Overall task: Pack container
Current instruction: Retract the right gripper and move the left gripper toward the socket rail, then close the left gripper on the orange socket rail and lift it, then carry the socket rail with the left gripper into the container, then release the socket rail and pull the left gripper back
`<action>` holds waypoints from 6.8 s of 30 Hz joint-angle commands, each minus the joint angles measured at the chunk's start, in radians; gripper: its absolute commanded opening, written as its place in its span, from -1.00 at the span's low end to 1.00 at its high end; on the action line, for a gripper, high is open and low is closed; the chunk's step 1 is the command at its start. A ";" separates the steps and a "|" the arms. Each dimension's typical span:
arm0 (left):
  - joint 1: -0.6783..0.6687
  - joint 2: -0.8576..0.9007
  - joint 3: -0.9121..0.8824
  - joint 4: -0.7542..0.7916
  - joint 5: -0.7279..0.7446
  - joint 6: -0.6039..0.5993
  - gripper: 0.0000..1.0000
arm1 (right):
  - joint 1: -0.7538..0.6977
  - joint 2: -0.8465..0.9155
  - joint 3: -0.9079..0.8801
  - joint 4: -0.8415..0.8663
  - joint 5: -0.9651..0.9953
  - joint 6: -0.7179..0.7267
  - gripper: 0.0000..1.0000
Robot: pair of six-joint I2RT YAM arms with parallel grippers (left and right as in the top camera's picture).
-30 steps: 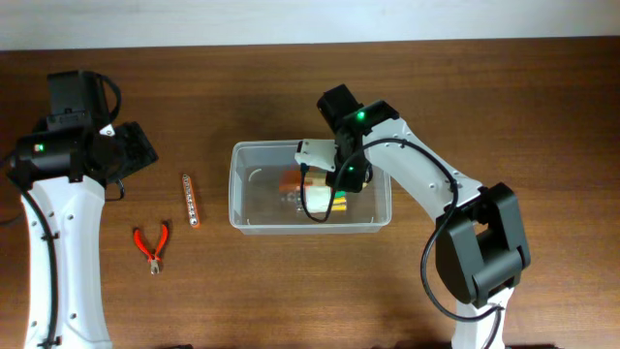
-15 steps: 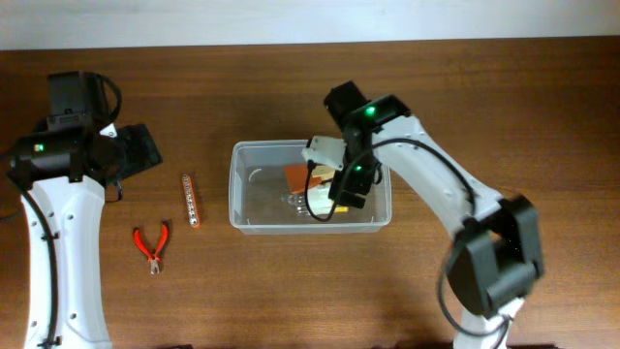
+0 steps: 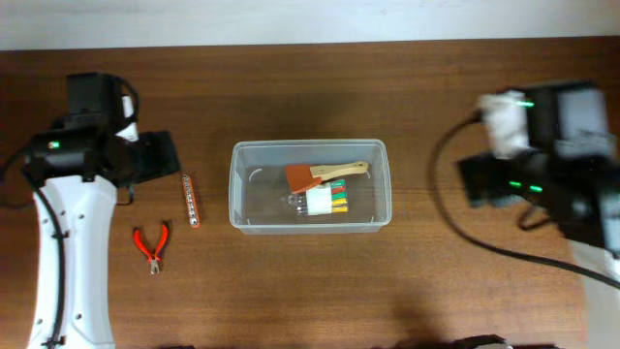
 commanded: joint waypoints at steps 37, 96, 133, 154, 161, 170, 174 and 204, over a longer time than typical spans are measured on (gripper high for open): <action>-0.081 0.433 -0.288 0.399 0.112 -0.058 0.98 | -0.409 0.150 -0.346 0.166 -0.237 0.268 0.97; -0.067 0.434 -0.409 0.502 0.075 -0.112 -0.32 | -0.407 0.150 -0.346 0.153 -0.240 0.267 0.97; -0.191 0.185 0.103 0.172 0.122 0.317 -0.96 | -0.407 0.150 -0.346 0.154 -0.240 0.267 0.97; -0.528 0.462 0.101 0.084 0.173 0.869 -0.96 | -0.407 0.150 -0.346 0.154 -0.240 0.267 0.97; -0.528 0.605 0.101 0.082 0.172 0.865 -0.96 | -0.407 0.150 -0.346 0.153 -0.240 0.268 0.97; -0.528 0.637 0.102 0.082 0.140 0.864 0.13 | -0.407 0.150 -0.346 0.150 -0.240 0.267 0.97; -0.528 0.630 0.148 0.056 -0.013 0.702 0.42 | -0.407 0.150 -0.346 0.150 -0.240 0.267 0.97; -0.002 -0.353 -0.453 0.128 0.024 0.259 0.99 | -0.407 0.150 -0.346 0.165 -0.237 0.245 0.97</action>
